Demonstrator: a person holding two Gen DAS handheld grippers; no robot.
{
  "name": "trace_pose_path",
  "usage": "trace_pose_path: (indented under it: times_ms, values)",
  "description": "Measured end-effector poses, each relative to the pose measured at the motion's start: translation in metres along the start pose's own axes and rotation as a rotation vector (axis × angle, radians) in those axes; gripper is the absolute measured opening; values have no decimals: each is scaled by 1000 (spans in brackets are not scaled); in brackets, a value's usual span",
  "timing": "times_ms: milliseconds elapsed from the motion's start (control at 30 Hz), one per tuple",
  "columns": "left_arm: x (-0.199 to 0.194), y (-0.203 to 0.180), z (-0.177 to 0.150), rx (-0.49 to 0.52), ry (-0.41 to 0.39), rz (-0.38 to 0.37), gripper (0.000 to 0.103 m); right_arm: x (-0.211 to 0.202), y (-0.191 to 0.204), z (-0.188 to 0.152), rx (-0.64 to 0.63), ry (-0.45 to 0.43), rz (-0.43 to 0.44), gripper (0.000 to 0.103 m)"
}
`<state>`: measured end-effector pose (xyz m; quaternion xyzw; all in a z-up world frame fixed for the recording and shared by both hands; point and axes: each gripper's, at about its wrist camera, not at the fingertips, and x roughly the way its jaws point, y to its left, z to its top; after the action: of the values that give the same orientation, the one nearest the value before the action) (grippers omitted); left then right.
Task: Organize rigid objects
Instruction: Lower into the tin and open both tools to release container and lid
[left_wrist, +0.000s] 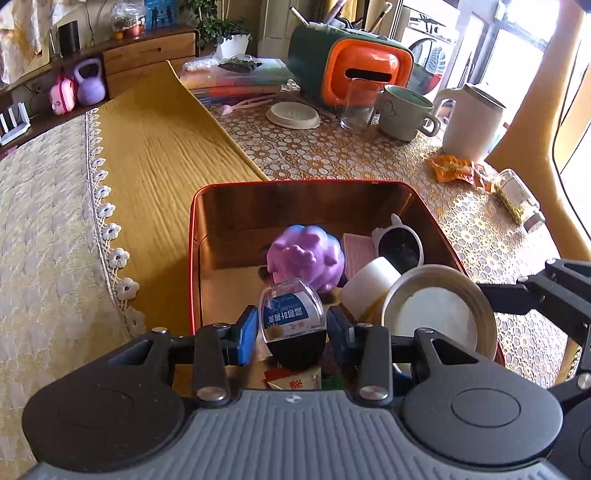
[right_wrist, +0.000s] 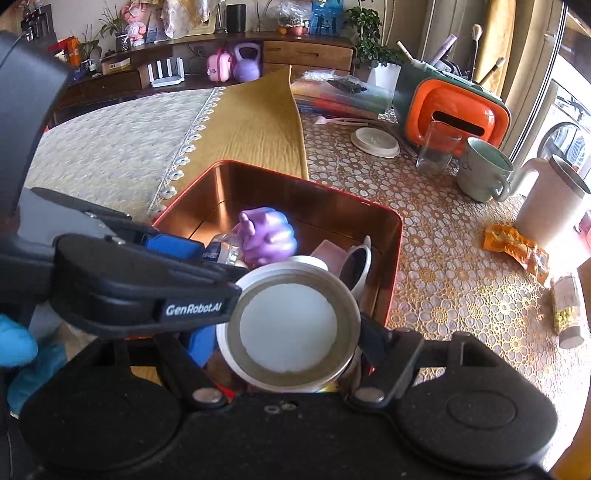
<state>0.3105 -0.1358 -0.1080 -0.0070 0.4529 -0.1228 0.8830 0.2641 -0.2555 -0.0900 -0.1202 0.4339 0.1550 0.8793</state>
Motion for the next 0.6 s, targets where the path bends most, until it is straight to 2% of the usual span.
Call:
trace_pose_path:
  times_ms: [167, 333, 600]
  values:
    - [-6, 0, -4, -5, -4, -24, 57, -2, -2, -3, 3, 1, 2, 78]
    - [-14, 0, -9, -16, -5, -39, 66, -9, -1, -7, -22, -18, -11, 81]
    - [-38, 4, -14, -27, -34, -40, 73, -25, -2, -13, -2, -55, -4, 89]
